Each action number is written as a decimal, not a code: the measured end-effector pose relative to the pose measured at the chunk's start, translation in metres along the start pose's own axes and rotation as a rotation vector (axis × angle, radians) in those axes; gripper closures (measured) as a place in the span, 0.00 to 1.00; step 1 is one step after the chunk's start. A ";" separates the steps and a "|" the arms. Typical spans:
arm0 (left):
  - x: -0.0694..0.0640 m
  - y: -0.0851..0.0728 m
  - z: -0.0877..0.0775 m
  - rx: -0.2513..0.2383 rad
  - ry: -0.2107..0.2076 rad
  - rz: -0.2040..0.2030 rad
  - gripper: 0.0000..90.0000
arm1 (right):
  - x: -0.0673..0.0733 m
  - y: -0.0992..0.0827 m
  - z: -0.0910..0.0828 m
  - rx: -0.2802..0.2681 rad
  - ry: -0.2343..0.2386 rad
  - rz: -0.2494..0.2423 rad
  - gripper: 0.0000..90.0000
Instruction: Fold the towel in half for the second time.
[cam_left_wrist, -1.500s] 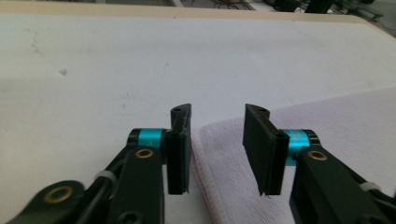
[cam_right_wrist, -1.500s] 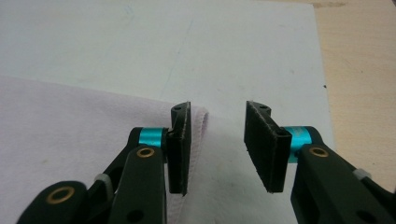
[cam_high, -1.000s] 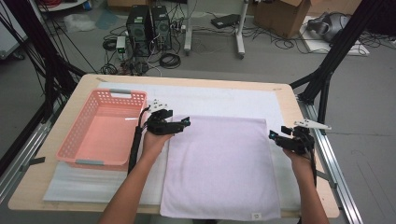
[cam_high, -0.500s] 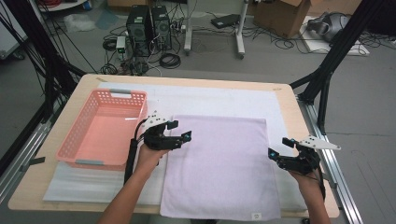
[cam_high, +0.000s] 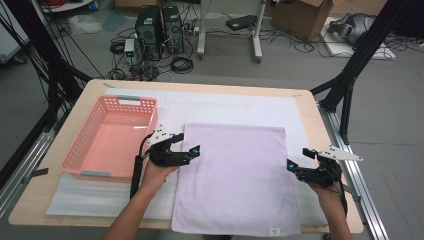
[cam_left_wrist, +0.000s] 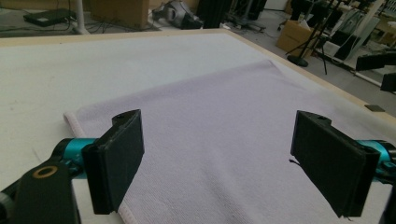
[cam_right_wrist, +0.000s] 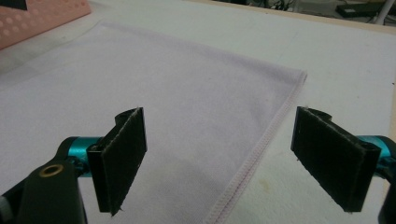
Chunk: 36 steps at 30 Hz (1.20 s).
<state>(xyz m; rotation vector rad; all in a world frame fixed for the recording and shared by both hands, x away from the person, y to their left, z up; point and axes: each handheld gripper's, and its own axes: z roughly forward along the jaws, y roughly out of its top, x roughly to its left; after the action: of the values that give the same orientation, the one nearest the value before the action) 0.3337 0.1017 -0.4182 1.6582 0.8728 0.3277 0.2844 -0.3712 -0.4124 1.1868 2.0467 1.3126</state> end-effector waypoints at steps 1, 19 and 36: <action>0.001 0.000 0.001 0.000 0.004 -0.005 0.20 | 0.000 0.000 0.000 0.005 -0.001 0.000 0.19; 0.030 0.007 0.032 0.069 0.108 -0.058 0.22 | -0.010 -0.003 0.027 0.087 -0.039 0.039 0.19; 0.059 0.000 0.070 0.236 0.290 -0.108 0.33 | -0.038 0.029 0.082 0.197 -0.185 0.177 0.40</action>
<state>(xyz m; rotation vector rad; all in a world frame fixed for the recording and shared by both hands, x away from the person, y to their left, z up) 0.4182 0.0923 -0.4516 1.7979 1.2537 0.4097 0.3770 -0.3554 -0.4281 1.5459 2.0087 1.0489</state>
